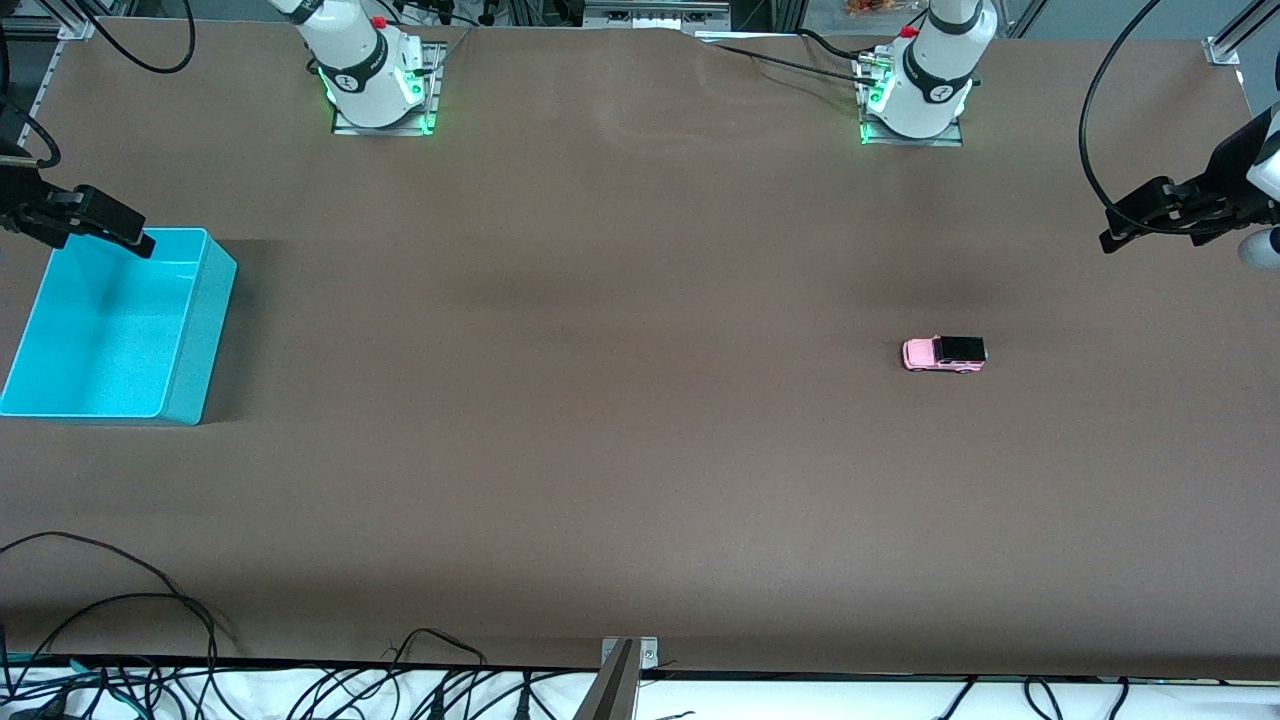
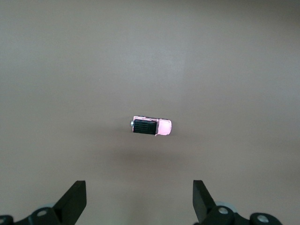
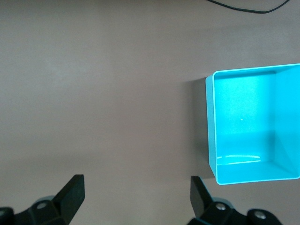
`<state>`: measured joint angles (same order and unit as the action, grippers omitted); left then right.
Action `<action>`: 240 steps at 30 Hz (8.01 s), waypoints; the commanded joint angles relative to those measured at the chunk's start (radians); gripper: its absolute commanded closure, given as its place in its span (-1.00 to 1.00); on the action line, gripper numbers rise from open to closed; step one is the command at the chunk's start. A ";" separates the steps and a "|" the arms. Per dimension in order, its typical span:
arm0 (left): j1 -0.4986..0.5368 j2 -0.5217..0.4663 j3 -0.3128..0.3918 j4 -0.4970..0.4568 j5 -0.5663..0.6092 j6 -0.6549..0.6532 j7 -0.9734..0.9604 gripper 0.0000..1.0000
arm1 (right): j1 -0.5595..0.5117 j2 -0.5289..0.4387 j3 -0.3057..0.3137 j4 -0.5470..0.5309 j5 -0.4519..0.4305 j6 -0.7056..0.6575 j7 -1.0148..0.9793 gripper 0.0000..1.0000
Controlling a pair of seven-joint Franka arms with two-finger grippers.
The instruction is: Wind and store pink jeep toy
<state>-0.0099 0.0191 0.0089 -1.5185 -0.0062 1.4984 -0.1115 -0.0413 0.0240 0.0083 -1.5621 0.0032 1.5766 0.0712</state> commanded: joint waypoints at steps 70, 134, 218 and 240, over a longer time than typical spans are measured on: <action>0.002 -0.021 0.000 -0.017 -0.020 -0.007 -0.010 -1.00 | 0.003 -0.007 0.002 0.014 0.020 -0.012 0.015 -1.00; 0.004 -0.019 0.002 -0.019 -0.018 -0.012 -0.010 -1.00 | 0.001 -0.007 0.001 0.027 0.018 0.017 0.004 -1.00; 0.019 0.038 0.002 -0.440 -0.006 0.493 0.010 -1.00 | 0.001 0.001 0.001 0.028 0.020 0.029 0.010 -1.00; 0.004 0.130 0.002 -0.608 -0.012 0.752 0.010 -1.00 | 0.001 0.001 0.001 0.028 0.020 0.029 0.009 -1.00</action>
<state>-0.0007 0.1328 0.0099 -2.0999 -0.0064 2.2162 -0.1106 -0.0391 0.0170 0.0114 -1.5547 0.0042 1.6074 0.0755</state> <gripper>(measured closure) 0.000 0.000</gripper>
